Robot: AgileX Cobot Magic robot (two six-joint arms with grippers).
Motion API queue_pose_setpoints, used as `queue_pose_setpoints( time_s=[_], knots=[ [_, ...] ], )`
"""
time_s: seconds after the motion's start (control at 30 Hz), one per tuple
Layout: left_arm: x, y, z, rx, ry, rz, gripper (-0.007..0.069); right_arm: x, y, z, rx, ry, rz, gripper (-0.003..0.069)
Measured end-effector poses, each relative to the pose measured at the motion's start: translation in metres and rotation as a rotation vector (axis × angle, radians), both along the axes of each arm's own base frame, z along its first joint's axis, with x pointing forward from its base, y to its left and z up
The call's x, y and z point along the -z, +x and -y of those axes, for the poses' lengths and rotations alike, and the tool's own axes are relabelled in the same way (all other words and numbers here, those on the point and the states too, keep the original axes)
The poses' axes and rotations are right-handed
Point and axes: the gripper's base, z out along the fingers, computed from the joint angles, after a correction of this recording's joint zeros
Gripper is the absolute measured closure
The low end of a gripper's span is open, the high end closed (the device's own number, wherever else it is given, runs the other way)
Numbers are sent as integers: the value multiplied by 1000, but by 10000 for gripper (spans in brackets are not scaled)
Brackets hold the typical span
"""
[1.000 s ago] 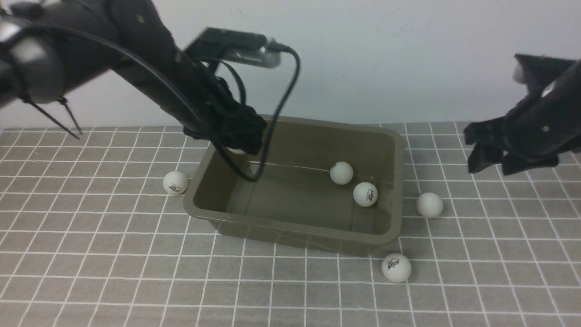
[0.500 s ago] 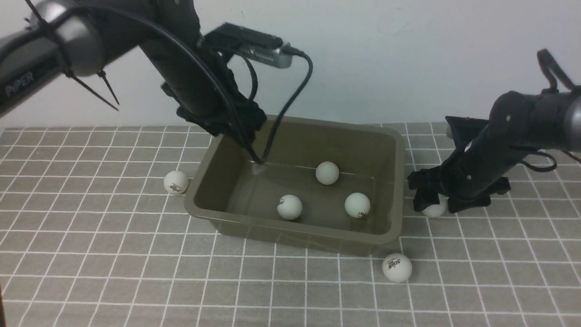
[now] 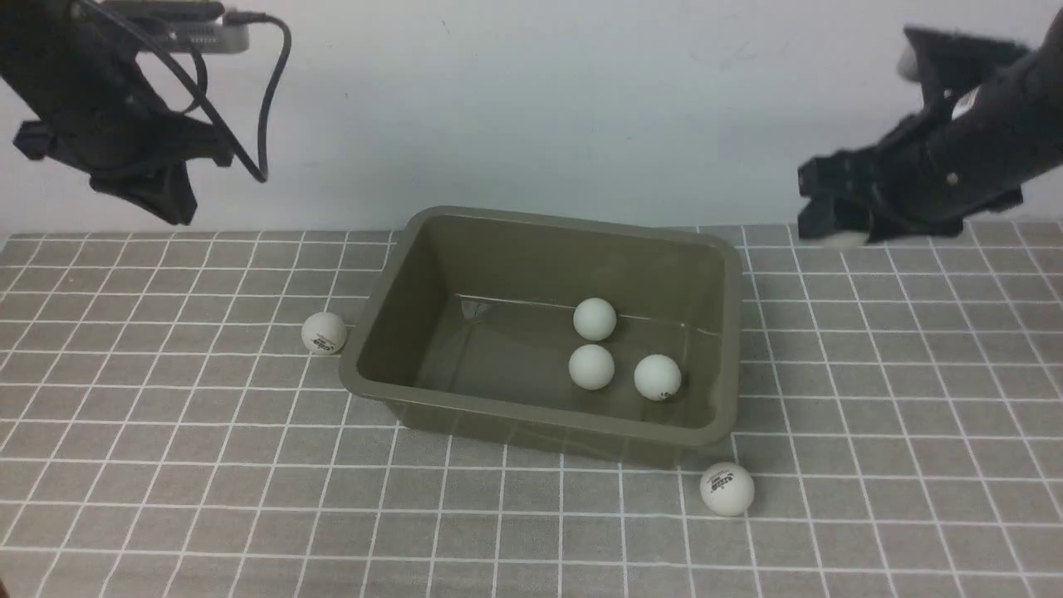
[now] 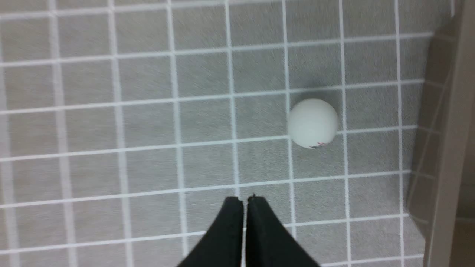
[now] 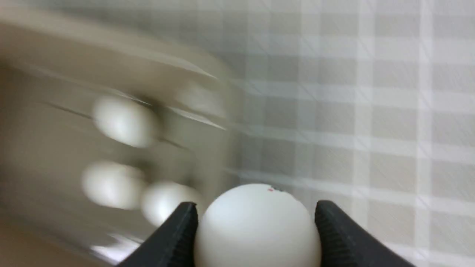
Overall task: Put the table tennis balls into the box on the grey coffee tablecloth.
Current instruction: 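Reach for and grasp a ping pong ball on the table, then release the ping pong ball into the bin and lift the gripper away, then reach for and grasp a ping pong ball on the table beside the basket, then drop the ball into the bin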
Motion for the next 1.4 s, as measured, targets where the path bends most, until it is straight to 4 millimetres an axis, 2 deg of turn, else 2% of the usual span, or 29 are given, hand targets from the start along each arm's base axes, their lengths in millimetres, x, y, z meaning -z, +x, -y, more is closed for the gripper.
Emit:
queue_pose_setpoints(
  time_s=[0.07,0.17,0.23,0.27,0.33,0.37,0.4,0.43,0.5,0.57,0.6,0.63,0.73,0.77,0.8,0.83,0.93,0.97,1.0,1.03,1.1,1.13,1.2,1.27,1.33,1.4],
  knots=[
    [21,8,4,32,-37,-43,601,-7,-6,-21,-69,18,36,296],
    [44,16,11,62,-67,-82,547,3,-8,-45,-150,15,15,295],
    [66,23,18,81,-90,-123,461,18,-7,-60,-188,10,-22,258],
    [76,25,21,89,-94,-141,391,25,-6,-66,-201,6,-42,218],
    [89,30,25,94,-93,-149,293,35,-4,-72,-214,-1,-65,122],
    [89,30,25,94,-93,-149,293,35,-4,-72,-215,-1,-65,112],
    [100,34,28,96,-93,-150,207,38,-4,-74,-219,-4,-72,50],
    [106,36,30,97,-93,-151,168,38,-4,-74,-221,-9,-71,18],
    [119,40,35,111,-88,-141,74,33,-7,-71,-237,-36,-61,-20],
    [123,42,38,118,-87,-140,44,29,-9,-70,-245,-49,-56,-24],
    [129,43,43,132,-84,-138,25,17,-14,-66,-261,-81,-47,-30],
    [132,44,46,136,-83,-139,22,13,-16,-65,-265,-93,-49,-31],
    [145,47,53,149,-71,-140,68,-25,-34,-53,-272,-152,-18,-2],
    [147,47,54,150,-71,-144,83,-27,-36,-52,-273,-157,-16,-2],
    [148,46,56,153,-76,-151,201,-51,-53,-41,-256,-195,14,52],
    [147,46,56,157,-73,-157,268,-62,-62,-35,-254,-221,32,87],
    [143,44,55,175,-20,-190,277,-87,-89,-17,-228,-289,53,210],
    [139,44,54,174,-4,-192,277,-91,-94,-14,-219,-303,55,253],
    [137,44,53,169,-2,-196,276,-92,-95,-13,-215,-310,58,253],
    [133,44,52,168,12,-196,276,-95,-99,-10,-206,-314,61,293],
    [106,44,48,144,54,-162,276,-98,-107,-5,-180,-322,68,377],
    [95,44,47,141,63,-139,276,-97,-109,-4,-177,-322,65,396],
    [58,43,46,129,65,-49,276,-85,-115,-2,-159,-315,23,458],
    [15,34,48,129,38,49,276,-63,-117,-1,-132,-306,-36,494],
    [-9,26,55,145,5,97,276,-45,-115,-2,-114,-289,-59,505],
    [-37,13,69,185,-64,157,276,-17,-113,-6,-101,-259,-98,504]
  ],
)
